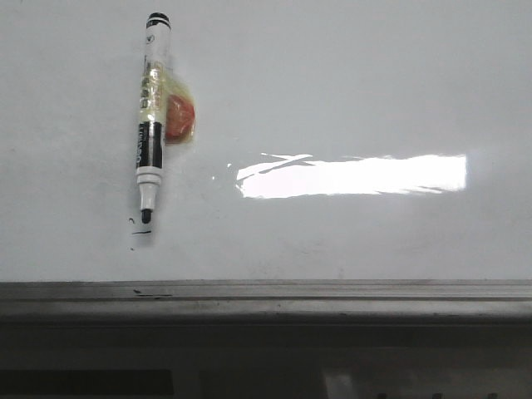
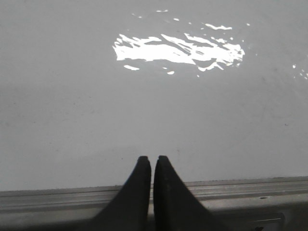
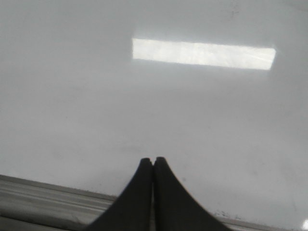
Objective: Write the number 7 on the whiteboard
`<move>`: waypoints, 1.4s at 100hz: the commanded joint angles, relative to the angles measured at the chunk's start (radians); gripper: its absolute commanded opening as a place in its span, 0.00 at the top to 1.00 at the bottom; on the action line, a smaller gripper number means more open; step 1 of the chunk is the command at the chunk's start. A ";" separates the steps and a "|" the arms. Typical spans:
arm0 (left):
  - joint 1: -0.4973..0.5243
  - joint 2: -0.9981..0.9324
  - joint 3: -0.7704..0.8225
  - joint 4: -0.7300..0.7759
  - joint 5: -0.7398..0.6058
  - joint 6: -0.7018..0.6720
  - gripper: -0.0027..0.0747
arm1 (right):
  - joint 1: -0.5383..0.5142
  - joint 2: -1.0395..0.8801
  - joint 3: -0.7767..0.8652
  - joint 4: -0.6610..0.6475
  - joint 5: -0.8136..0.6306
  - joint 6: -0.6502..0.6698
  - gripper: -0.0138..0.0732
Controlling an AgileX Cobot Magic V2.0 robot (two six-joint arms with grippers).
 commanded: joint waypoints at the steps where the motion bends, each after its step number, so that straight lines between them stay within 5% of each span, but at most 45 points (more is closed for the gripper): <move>1: 0.002 -0.029 0.024 -0.011 -0.041 -0.011 0.99 | -0.006 -0.015 0.015 -0.005 -0.017 -0.005 0.89; 101: 0.002 -0.029 0.024 -0.001 -0.093 -0.011 0.99 | -0.006 -0.015 0.015 -0.008 -0.088 -0.005 0.89; 110: 0.002 -0.029 0.024 -0.120 -0.139 -0.011 0.99 | -0.006 -0.015 0.015 -0.008 -0.154 -0.005 0.89; 123: 0.002 -0.029 0.024 -0.523 -0.200 -0.011 0.99 | -0.006 -0.015 0.015 0.116 -0.294 -0.005 0.89; 140: 0.002 -0.029 0.024 -0.645 -0.224 -0.011 0.99 | -0.006 -0.015 0.015 0.382 -0.420 -0.005 0.89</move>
